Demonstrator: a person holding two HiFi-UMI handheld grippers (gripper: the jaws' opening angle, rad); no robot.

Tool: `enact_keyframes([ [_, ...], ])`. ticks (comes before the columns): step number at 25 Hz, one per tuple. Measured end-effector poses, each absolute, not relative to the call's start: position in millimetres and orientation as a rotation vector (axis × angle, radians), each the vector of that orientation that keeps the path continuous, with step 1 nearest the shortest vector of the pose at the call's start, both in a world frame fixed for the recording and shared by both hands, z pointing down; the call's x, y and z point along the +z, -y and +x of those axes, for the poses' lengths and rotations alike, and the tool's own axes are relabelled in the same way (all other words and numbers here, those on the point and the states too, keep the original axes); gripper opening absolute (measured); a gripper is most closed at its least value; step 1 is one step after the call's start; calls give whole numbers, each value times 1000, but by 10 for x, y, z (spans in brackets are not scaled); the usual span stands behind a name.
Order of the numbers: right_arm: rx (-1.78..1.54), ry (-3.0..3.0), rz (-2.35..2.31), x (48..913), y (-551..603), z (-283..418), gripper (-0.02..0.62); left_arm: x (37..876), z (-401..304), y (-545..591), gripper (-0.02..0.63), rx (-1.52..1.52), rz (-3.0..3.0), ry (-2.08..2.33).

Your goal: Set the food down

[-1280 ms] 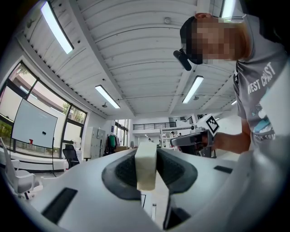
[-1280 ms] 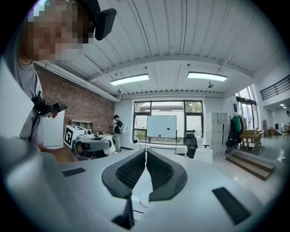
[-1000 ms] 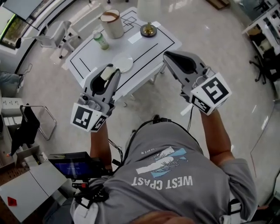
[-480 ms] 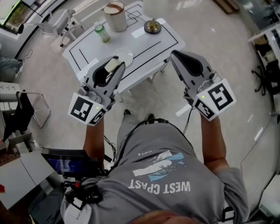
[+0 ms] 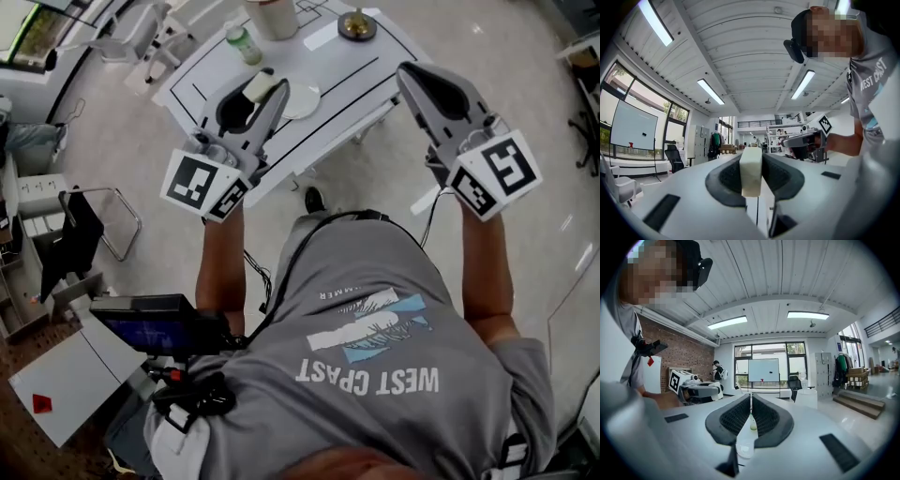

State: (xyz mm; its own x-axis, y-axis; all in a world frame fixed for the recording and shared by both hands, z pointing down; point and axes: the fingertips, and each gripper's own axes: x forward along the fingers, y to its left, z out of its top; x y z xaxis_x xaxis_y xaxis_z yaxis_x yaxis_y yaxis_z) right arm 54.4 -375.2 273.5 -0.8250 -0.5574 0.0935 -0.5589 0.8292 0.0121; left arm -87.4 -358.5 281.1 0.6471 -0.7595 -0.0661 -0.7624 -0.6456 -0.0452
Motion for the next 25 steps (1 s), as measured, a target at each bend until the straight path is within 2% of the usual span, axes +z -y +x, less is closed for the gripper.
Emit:
enact_keyframes([
  [13,168,2895,887,3058,4351,174,8,3502,-1316,4432,101,-112,-2900,-1383],
  [25,214,2858,973,3171,4267,357,8,4271,-1307,4709,101,-287,-3008,-1410],
])
